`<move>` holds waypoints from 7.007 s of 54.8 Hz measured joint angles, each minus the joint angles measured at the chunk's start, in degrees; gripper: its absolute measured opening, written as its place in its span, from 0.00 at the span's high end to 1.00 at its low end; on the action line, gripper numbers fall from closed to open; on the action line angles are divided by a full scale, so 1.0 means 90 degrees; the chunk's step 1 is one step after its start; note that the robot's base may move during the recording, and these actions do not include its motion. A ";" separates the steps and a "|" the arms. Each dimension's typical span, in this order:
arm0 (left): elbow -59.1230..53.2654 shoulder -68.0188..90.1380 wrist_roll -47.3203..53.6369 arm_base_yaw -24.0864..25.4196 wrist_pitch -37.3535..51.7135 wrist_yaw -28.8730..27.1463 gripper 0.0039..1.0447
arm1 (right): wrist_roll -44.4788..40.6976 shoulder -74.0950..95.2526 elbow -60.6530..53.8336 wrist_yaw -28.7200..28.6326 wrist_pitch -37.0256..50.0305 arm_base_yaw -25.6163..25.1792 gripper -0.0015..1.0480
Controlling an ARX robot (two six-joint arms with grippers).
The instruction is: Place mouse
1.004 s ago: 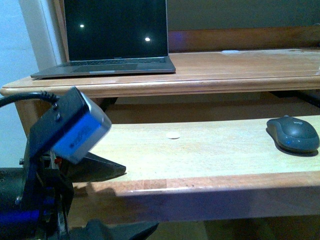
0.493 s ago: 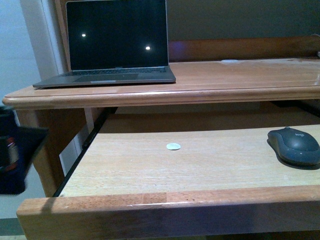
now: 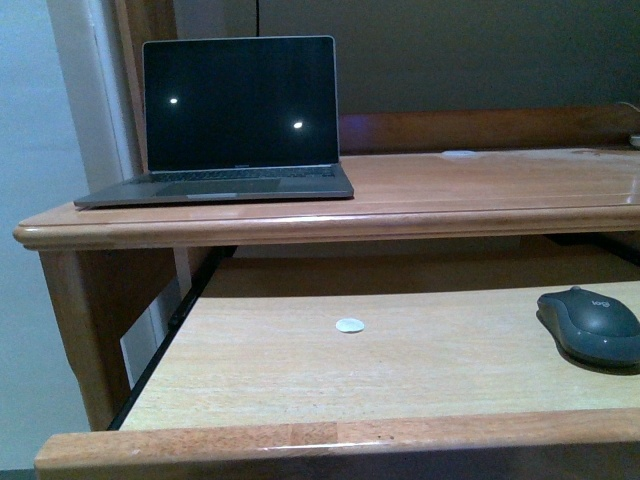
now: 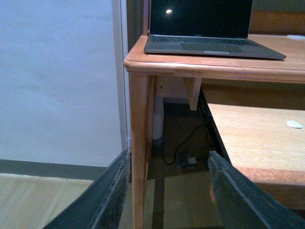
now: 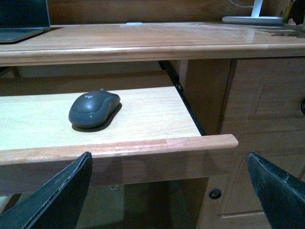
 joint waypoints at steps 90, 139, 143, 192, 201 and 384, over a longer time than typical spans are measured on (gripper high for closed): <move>-0.0852 -0.1253 0.0078 0.2960 -0.0362 0.2844 0.37 | 0.0245 0.8315 0.3912 0.3514 0.1906 0.3526 0.07; -0.0852 -0.1253 0.0085 0.2960 -0.0362 0.2844 0.07 | 0.0942 1.0462 0.5821 0.4201 0.0763 0.3303 0.21; -0.0852 -0.1253 0.0085 0.2960 -0.0362 0.2844 0.07 | 0.0974 1.0477 0.5826 0.4155 0.0770 0.3252 0.30; -0.0852 -0.1253 0.0085 0.2960 -0.0362 0.2844 0.07 | 0.1324 1.0183 0.7893 0.3271 -0.0114 0.3327 0.47; -0.0852 -0.1253 0.0085 0.2960 -0.0362 0.2844 0.07 | 0.1103 1.1458 0.9435 0.3497 -0.0279 0.3468 0.47; -0.0852 -0.1253 0.0085 0.2960 -0.0362 0.2844 0.07 | 0.0588 1.2366 0.5821 0.1525 0.5008 0.2390 0.07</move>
